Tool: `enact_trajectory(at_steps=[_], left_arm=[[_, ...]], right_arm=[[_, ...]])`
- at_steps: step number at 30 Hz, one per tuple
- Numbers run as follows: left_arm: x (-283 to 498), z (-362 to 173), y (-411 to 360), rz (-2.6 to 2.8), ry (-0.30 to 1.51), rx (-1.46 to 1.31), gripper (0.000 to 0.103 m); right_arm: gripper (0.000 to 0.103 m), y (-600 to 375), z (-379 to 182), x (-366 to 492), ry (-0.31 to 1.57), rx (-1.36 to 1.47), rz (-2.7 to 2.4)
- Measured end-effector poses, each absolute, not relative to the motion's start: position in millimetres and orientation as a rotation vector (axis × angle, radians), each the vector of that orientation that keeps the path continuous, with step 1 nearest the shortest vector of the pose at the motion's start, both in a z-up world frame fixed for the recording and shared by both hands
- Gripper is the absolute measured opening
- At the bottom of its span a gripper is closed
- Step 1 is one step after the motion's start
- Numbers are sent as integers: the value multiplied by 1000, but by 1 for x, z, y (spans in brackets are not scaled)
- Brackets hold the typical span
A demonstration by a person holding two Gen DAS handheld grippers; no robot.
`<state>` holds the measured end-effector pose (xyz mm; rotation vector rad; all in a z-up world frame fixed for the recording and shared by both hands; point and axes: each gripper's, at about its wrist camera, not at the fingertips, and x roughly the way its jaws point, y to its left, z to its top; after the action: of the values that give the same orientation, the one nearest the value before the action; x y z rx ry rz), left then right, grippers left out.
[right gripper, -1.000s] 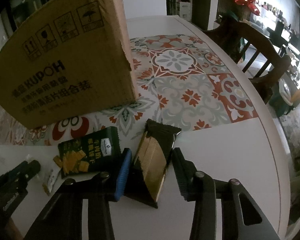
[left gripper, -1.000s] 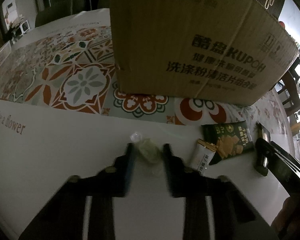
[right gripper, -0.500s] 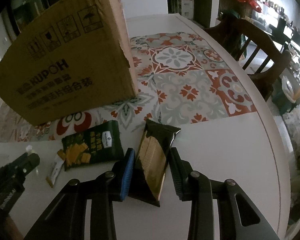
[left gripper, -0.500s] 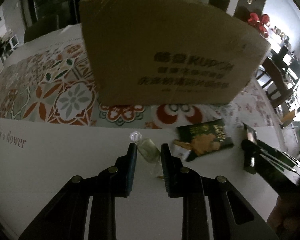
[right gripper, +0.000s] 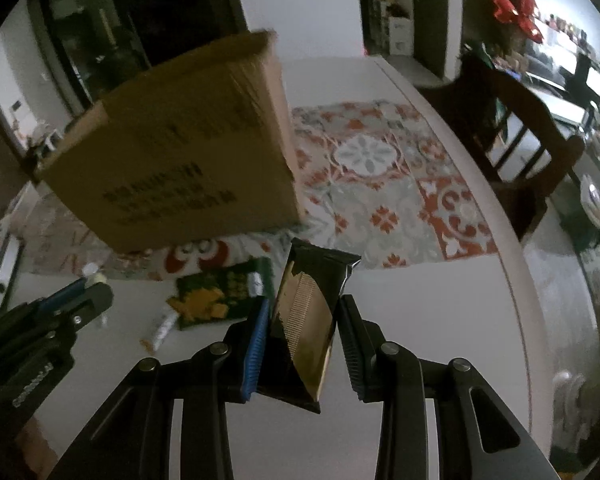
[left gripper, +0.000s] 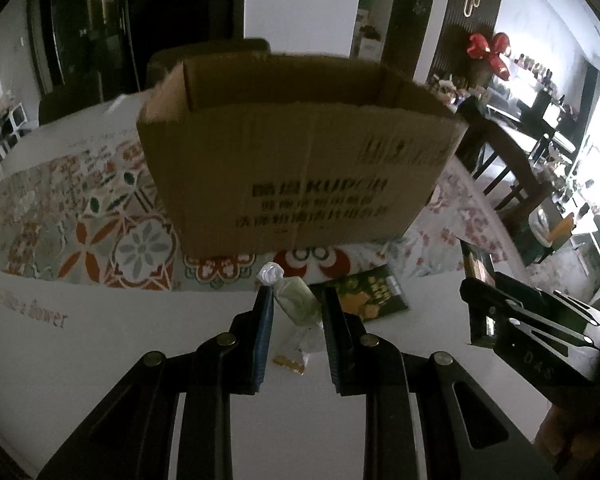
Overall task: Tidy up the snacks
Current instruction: 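Carry the bottle and black-gold packet into the cardboard box and open both tools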
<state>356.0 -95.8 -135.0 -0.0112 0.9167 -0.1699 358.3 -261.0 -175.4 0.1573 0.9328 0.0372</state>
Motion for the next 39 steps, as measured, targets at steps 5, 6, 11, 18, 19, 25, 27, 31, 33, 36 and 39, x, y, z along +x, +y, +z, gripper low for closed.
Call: enact_trajectory(at_steps=[5,6,11,18,19,25,27,31,33,36,39], left_arm=[[351,-111,-97,-171,856,-5,25],[350,-105,-97,-171,843,-5,25],[349,-82,-97,-168,794,-12,25],[354,-55,-92,-152,721,-10,25],[354,-53,-91,-149,712,-8,25],[365,-34,-87,-156,657,-6,25],[369,-29,-85,-162,647,-7,25],[380,-22,-82,-165,622,-5,25],[386,-18,-81,-169,614,-4,25],[397,-14,-80,-167,599,7,25],[408,-13,-78,-170,598,10,25]], right_arm=[[36,-259,-152,354,873,129,79],[36,-258,-147,353,859,125,88],[36,-257,-123,353,800,121,125],[36,-255,-96,360,738,141,159],[36,-254,-91,361,726,141,162],[36,-250,-74,372,678,143,181],[36,-249,-69,376,664,148,185],[36,-244,-58,385,633,146,201],[36,-241,-55,390,619,140,203],[36,-238,-51,400,601,124,197],[36,-235,-51,412,596,117,197]])
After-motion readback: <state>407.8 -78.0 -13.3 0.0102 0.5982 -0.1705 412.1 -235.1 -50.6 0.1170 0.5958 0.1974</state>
